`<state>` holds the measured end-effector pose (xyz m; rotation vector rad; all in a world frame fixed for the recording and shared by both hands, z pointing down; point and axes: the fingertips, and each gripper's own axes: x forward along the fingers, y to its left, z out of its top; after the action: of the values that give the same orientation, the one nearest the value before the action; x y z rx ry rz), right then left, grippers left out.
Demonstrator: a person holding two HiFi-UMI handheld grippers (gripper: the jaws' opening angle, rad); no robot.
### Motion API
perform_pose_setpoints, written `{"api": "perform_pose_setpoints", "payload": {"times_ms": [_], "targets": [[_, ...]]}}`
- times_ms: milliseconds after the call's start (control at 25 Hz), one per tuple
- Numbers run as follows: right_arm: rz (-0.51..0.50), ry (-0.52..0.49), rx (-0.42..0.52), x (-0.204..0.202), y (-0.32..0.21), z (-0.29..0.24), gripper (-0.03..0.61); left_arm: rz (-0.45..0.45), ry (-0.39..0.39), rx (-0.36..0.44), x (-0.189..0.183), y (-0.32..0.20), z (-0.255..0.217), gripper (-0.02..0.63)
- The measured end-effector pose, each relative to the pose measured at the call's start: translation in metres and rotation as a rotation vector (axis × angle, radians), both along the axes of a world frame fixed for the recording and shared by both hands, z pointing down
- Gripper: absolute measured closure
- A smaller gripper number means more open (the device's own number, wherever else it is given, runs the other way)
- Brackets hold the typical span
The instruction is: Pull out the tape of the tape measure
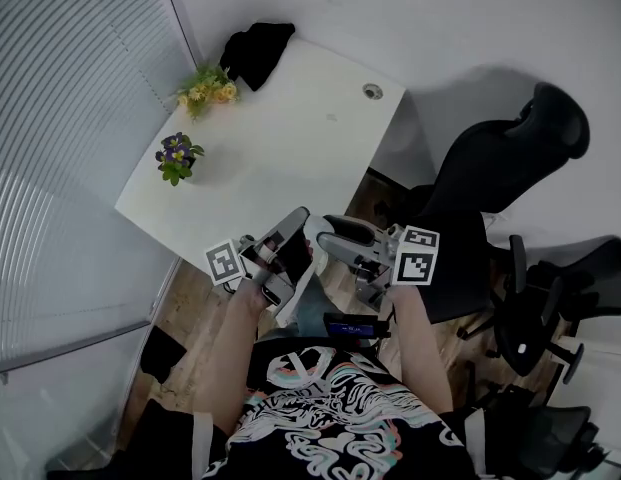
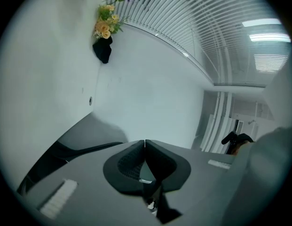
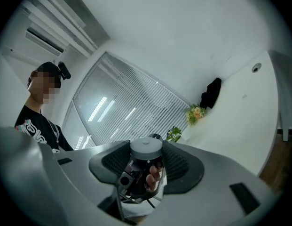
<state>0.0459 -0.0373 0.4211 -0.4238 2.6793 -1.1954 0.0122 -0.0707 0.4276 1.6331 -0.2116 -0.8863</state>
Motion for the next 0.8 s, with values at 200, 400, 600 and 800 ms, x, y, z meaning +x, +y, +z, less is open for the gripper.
{"api": "perform_pose_setpoints", "payload": {"times_ms": [200,400,600,800], "targets": [[0.098,0.014,0.013,-0.005,-0.015,0.003,0.363,-0.054,-0.005,-0.038,-0.008,-0.010,0.007,0.610],[0.128,0.023,0.001,-0.016,-0.023,0.012,0.362,-0.073,0.005,-0.044,-0.018,-0.018,0.012,0.610],[0.146,-0.052,-0.050,-0.020,-0.027,0.007,0.367,-0.083,0.009,-0.047,-0.024,-0.020,0.009,0.611],[0.145,-0.089,-0.073,-0.024,-0.027,0.008,0.367,-0.088,0.012,-0.054,-0.026,-0.021,0.012,0.610]]}}
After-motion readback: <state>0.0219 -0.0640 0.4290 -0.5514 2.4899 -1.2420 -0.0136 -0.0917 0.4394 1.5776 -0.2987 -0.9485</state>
